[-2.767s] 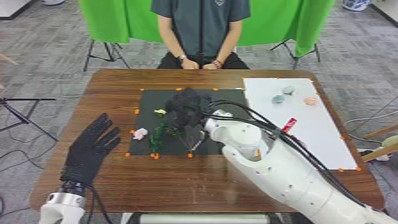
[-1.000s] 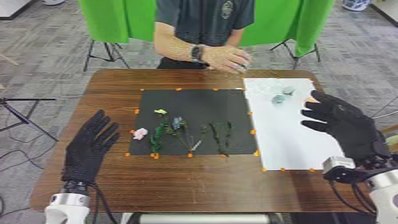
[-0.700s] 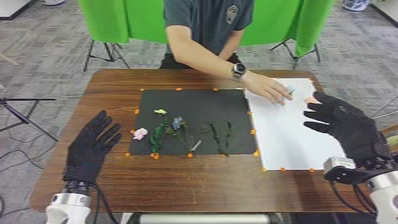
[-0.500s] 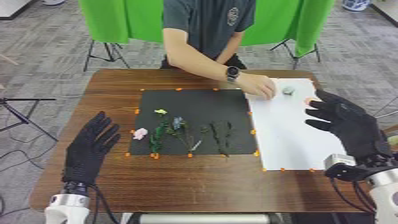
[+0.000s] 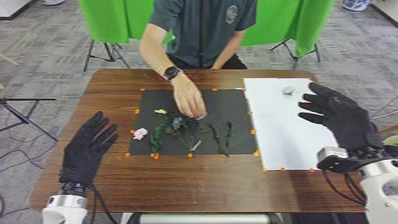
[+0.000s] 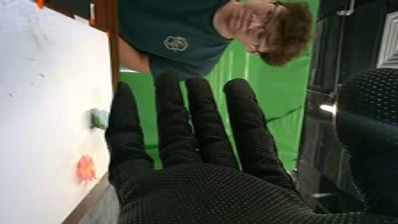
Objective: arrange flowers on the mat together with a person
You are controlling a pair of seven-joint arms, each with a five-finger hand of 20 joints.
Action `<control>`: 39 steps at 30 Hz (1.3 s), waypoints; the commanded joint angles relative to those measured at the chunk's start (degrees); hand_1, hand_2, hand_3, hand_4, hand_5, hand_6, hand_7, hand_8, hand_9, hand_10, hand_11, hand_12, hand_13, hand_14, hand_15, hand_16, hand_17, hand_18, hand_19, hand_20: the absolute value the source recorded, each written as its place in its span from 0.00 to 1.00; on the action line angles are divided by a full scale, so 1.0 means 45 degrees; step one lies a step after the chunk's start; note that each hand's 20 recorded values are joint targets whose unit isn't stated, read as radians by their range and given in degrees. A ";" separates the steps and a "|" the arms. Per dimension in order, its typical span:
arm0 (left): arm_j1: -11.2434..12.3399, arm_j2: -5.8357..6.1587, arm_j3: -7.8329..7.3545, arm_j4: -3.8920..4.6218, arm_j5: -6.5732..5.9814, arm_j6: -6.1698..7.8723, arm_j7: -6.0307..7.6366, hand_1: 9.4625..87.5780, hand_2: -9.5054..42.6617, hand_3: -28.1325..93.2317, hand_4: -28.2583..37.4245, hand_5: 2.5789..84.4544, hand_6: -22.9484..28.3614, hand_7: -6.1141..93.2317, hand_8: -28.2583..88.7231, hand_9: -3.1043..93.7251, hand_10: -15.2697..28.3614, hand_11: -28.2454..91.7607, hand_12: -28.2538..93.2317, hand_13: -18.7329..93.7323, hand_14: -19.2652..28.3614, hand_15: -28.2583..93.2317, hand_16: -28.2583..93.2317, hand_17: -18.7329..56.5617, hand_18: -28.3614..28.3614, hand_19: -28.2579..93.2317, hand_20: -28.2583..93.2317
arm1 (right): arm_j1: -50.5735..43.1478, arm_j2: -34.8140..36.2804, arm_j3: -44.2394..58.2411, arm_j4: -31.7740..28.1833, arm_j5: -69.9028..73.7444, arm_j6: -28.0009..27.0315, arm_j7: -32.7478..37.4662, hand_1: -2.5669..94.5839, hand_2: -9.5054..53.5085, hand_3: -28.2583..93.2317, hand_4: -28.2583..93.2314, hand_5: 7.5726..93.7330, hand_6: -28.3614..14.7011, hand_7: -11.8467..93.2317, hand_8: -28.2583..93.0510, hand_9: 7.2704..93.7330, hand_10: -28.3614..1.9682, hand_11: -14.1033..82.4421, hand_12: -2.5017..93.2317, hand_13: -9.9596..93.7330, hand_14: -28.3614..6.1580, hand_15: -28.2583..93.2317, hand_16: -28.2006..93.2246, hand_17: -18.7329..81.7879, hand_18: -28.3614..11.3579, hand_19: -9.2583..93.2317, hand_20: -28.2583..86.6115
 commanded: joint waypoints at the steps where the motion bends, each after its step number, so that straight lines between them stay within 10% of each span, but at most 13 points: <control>1: 0.0008 0.0036 0.0057 0.0034 -0.0046 -0.0053 -0.0223 0.24 0.19 0.81 0.07 0.33 0.50 0.28 0.15 0.26 0.59 0.41 0.36 0.35 0.68 0.41 0.26 0.12 0.86 0.58 0.33 | -0.0009 0.0246 -0.0043 -0.0001 -0.0129 0.0073 0.0062 0.18 0.16 0.91 0.04 0.32 0.53 0.24 0.17 0.31 0.45 0.25 0.27 0.38 0.45 0.38 0.48 0.22 0.15 0.52 0.48; 15: -0.0008 0.0135 0.0060 0.0108 -0.0058 -0.0163 -0.0332 0.24 0.19 0.81 0.07 0.33 0.50 0.29 0.14 0.26 0.60 0.41 0.36 0.35 0.68 0.41 0.26 0.12 0.86 0.58 0.32 | 0.0903 0.1180 -0.0959 0.0545 -0.1692 0.0902 -0.0045 0.21 0.12 0.91 0.04 0.33 0.53 0.25 0.16 0.33 0.45 0.28 0.27 0.42 0.46 0.42 0.47 0.26 0.15 0.59 0.52; 33: 0.0016 0.0342 0.0140 0.0122 -0.0065 -0.0133 -0.0337 0.24 0.19 0.81 0.07 0.33 0.51 0.29 0.14 0.26 0.60 0.41 0.36 0.35 0.69 0.42 0.26 0.12 0.86 0.58 0.32 | 0.9971 0.5315 -0.8815 0.7455 -1.8065 0.3873 0.1757 0.35 0.00 0.90 0.00 0.36 0.59 0.40 0.10 0.36 0.63 0.42 0.25 0.50 0.57 0.72 0.36 0.35 0.24 0.79 0.60; 39: 0.0180 0.0350 0.0092 0.0072 -0.0090 0.0005 -0.0302 0.24 0.19 0.81 0.07 0.33 0.51 0.29 0.14 0.27 0.60 0.41 0.36 0.35 0.69 0.42 0.26 0.12 0.86 0.58 0.32 | 1.0829 0.5213 -0.9538 0.8500 -1.9480 0.2403 0.2577 0.37 0.00 0.91 0.00 0.36 0.60 0.38 0.10 0.36 0.68 0.40 0.24 0.59 0.58 0.79 0.35 0.39 0.26 0.83 0.61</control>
